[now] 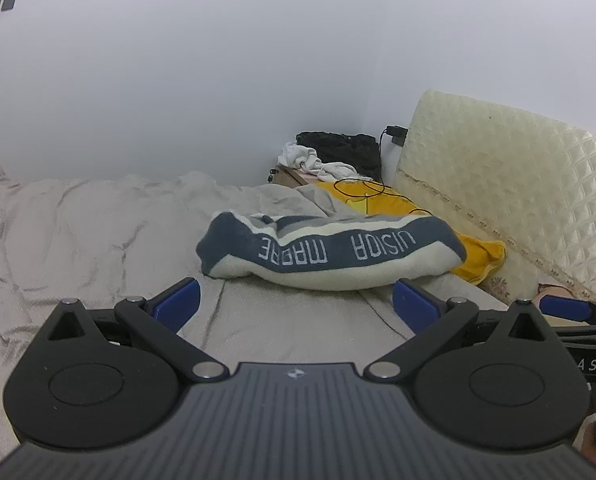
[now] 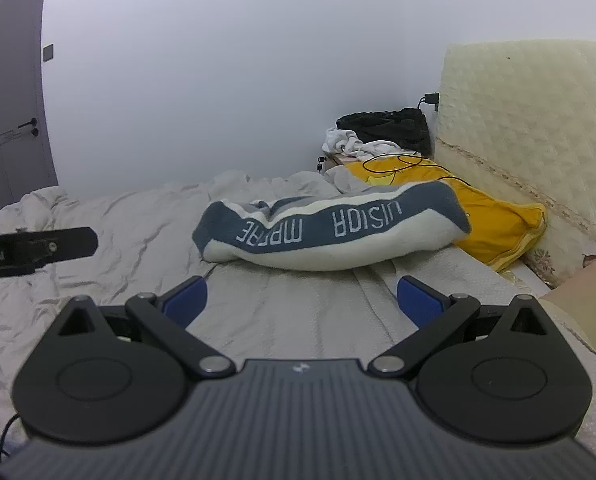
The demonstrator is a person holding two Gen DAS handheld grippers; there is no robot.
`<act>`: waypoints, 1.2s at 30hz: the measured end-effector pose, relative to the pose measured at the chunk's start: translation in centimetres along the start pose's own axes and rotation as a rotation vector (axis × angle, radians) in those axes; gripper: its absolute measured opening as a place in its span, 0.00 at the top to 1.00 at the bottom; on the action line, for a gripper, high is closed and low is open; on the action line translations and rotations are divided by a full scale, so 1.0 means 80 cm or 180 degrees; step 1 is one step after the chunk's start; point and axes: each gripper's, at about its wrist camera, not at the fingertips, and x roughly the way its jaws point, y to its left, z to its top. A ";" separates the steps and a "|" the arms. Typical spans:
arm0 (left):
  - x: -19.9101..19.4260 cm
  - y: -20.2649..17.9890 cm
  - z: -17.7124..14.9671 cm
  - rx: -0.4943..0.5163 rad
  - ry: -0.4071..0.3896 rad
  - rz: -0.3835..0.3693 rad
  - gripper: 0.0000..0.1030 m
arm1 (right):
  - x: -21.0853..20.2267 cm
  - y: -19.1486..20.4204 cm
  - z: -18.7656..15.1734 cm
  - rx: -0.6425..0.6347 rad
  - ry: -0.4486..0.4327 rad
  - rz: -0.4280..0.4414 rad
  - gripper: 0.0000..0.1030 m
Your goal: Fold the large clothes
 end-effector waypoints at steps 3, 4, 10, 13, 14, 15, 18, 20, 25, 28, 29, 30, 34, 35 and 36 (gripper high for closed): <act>-0.001 -0.001 0.000 0.0025 -0.0006 0.0018 0.00 | 0.001 -0.001 0.000 0.0026 0.0014 0.0007 0.00; -0.001 -0.001 -0.001 0.0020 -0.0008 0.0008 0.00 | 0.002 -0.002 0.000 0.0033 0.0015 -0.0006 0.00; -0.002 -0.003 -0.001 0.0018 -0.0019 0.0003 0.00 | 0.001 -0.001 -0.001 0.0034 0.0001 -0.0024 0.00; -0.003 -0.003 -0.002 0.0045 -0.0051 0.0021 0.00 | 0.000 0.000 -0.002 0.0031 0.0009 -0.0029 0.00; -0.005 -0.005 -0.002 0.0066 -0.0068 0.0046 0.00 | 0.000 0.000 -0.002 0.0031 0.0010 -0.0036 0.00; -0.005 -0.006 -0.002 0.0078 -0.0069 0.0062 0.00 | 0.000 0.000 -0.002 0.0026 0.0009 -0.0038 0.00; -0.007 -0.006 -0.002 0.0066 -0.0076 0.0035 0.00 | -0.002 0.001 -0.003 0.0025 0.0006 -0.0035 0.00; -0.007 -0.006 -0.002 0.0065 -0.0071 0.0030 0.00 | -0.003 0.001 -0.004 0.0021 -0.0002 -0.0048 0.00; -0.007 -0.006 -0.002 0.0070 -0.0059 0.0035 0.00 | -0.003 0.001 -0.005 0.0014 0.0011 -0.0048 0.00; -0.006 -0.005 -0.001 0.0081 -0.0055 0.0040 0.00 | -0.003 0.000 -0.004 0.0020 0.0018 -0.0047 0.00; -0.006 -0.004 -0.001 0.0091 -0.0055 0.0044 0.00 | -0.003 0.000 -0.004 0.0020 0.0020 -0.0047 0.00; -0.006 -0.004 0.000 0.0095 -0.0053 0.0046 0.00 | -0.003 0.000 -0.004 0.0020 0.0021 -0.0046 0.00; -0.005 -0.004 -0.001 0.0086 -0.0042 0.0018 0.00 | -0.004 0.000 -0.004 0.0021 0.0022 -0.0048 0.00; -0.004 -0.004 -0.001 0.0090 -0.0039 0.0015 0.00 | -0.003 0.000 -0.004 0.0024 0.0025 -0.0047 0.00; -0.004 -0.005 -0.002 0.0095 -0.0040 0.0015 0.00 | -0.004 0.000 -0.005 0.0027 0.0028 -0.0048 0.00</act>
